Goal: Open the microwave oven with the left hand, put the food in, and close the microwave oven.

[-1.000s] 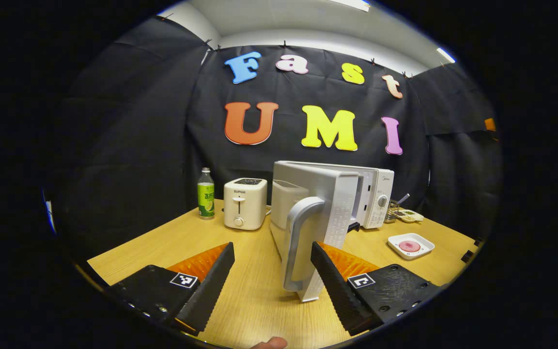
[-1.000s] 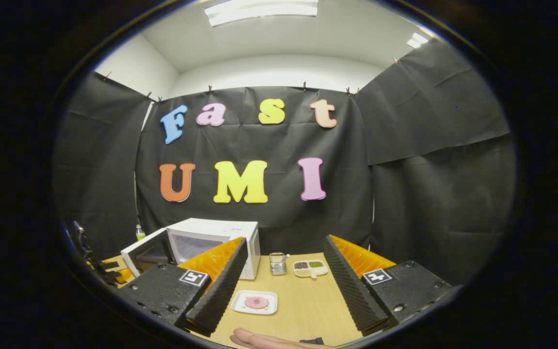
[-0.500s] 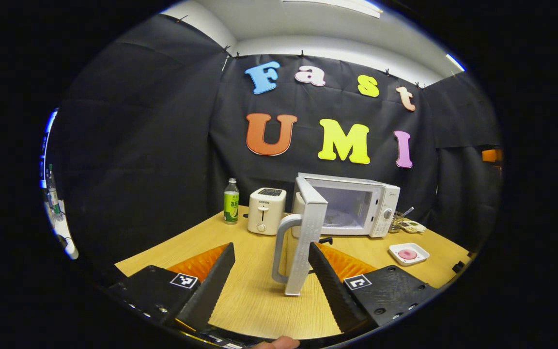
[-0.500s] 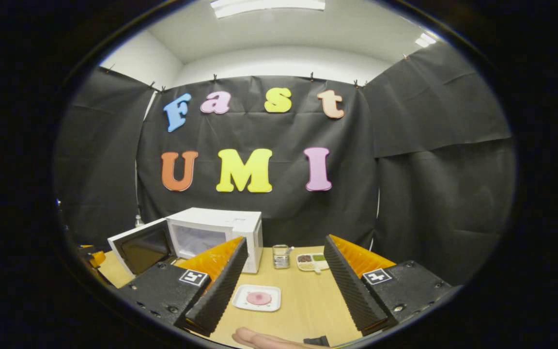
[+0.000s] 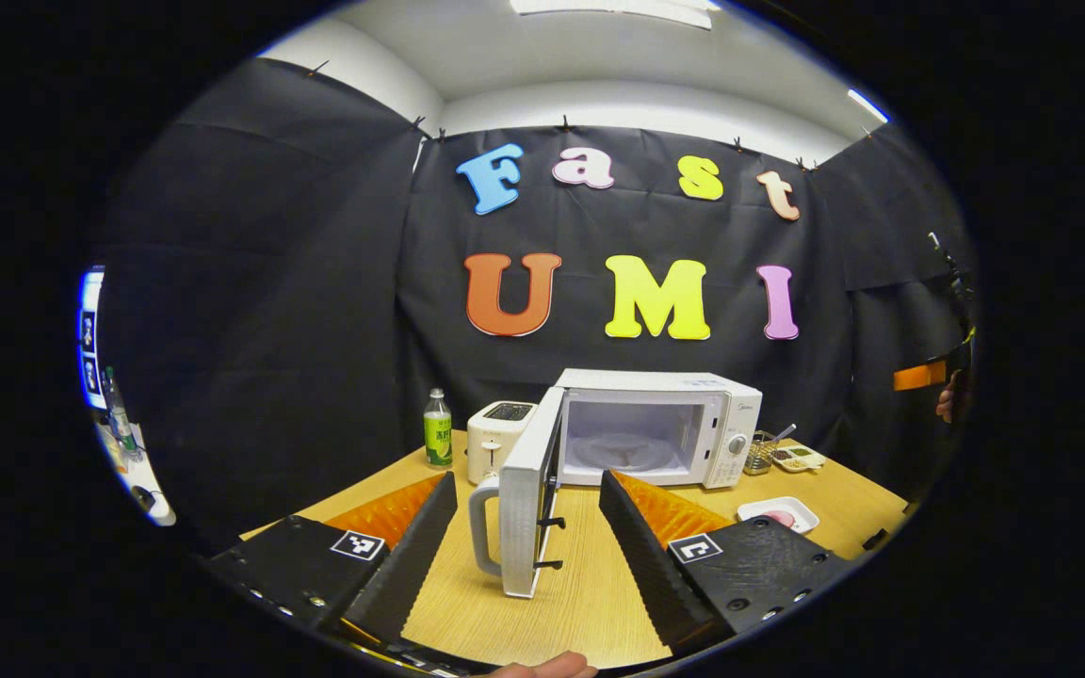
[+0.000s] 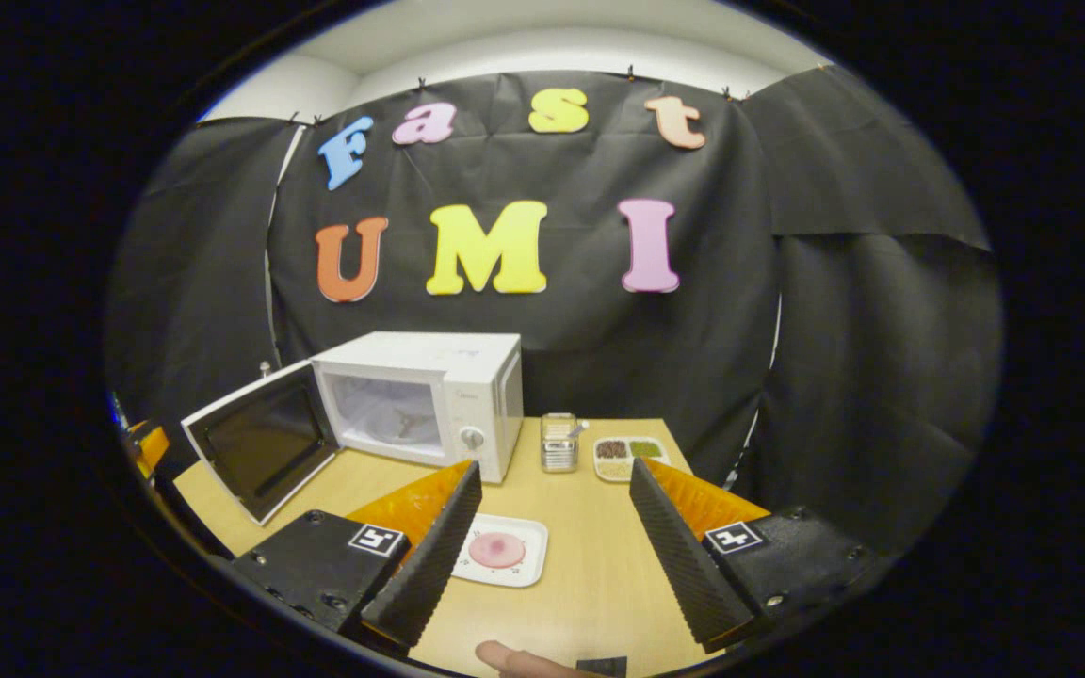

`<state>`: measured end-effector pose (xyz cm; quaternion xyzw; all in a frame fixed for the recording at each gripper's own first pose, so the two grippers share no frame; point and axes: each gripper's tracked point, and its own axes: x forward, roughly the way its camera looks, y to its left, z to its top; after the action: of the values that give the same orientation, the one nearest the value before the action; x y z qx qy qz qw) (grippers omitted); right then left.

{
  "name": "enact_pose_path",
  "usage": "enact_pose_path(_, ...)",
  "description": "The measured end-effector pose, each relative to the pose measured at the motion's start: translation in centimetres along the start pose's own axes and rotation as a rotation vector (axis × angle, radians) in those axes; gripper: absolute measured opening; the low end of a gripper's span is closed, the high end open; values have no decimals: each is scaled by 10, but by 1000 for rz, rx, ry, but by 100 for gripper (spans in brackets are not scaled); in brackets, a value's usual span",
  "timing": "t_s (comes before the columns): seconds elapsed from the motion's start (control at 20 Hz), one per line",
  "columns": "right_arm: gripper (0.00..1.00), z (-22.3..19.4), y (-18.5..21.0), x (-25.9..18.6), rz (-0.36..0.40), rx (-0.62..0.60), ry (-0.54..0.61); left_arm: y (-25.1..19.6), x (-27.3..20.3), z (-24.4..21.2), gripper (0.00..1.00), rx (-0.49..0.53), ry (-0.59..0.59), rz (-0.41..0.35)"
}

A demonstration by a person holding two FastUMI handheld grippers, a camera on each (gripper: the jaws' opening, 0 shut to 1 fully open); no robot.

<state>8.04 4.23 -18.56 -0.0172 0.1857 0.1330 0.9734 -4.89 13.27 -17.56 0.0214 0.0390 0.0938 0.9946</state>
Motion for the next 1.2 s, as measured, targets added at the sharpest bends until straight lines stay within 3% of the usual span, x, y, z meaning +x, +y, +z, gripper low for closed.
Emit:
enact_pose_path(0.05, 93, -10, -1, 15, 20, 0, 57, -8, 0, 10, 93, 18, -16, 3)
enact_pose_path(0.1, 93, -22, -1, 30, 39, 2, 116, -17, 3, 18, 93, 32, -29, 5)
enact_pose_path(0.15, 100, -35, -2, 44, 58, 2, 174, -26, 6, 26, 93, 43, -36, 9)
enact_pose_path(0.2, 93, -49, -2, 58, 76, -1, 234, -34, 8, 32, 93, 52, -45, 10)
enact_pose_path(0.25, 93, -61, -2, 70, 96, 0, 292, -43, 11, 39, 93, 59, -59, 7)
enact_pose_path(0.3, 100, -73, -2, 82, 118, 6, 346, -52, 14, 45, 81, 63, -71, 2)
enact_pose_path(0.35, 100, -85, -1, 91, 146, 18, 398, -61, 18, 51, 81, 60, -81, -1)
enact_pose_path(0.4, 91, -97, -2, 102, 170, 41, 444, -69, 20, 56, 94, 48, -88, -5)
enact_pose_path(0.5, 84, -121, -3, 125, 204, 74, 528, -86, 27, 63, 95, 28, -108, -28)
enact_pose_path(0.55, 80, -132, -4, 135, 219, 84, 573, -92, 29, 66, 100, 24, -118, -35)
enact_pose_path(0.6, 79, -144, -6, 145, 225, 102, 611, -95, 32, 67, 95, 23, -121, -40)
enact_pose_path(0.9, 69, -194, 17, 168, 352, 204, 812, -105, 42, 82, 95, 12, -125, -32)
enact_pose_path(1.0, 60, -201, 22, 177, 369, 229, 843, -106, 44, 88, 95, 8, -141, -37)
enact_pose_path(1.05, 49, -204, 24, 181, 379, 239, 857, -106, 44, 89, 95, 9, -146, -36)
enact_pose_path(1.15, 36, -205, 24, 184, 396, 254, 873, -103, 44, 90, 95, 20, -149, -25)
enact_pose_path(1.2, 35, -206, 23, 187, 398, 258, 882, -101, 43, 93, 95, 25, -153, -20)
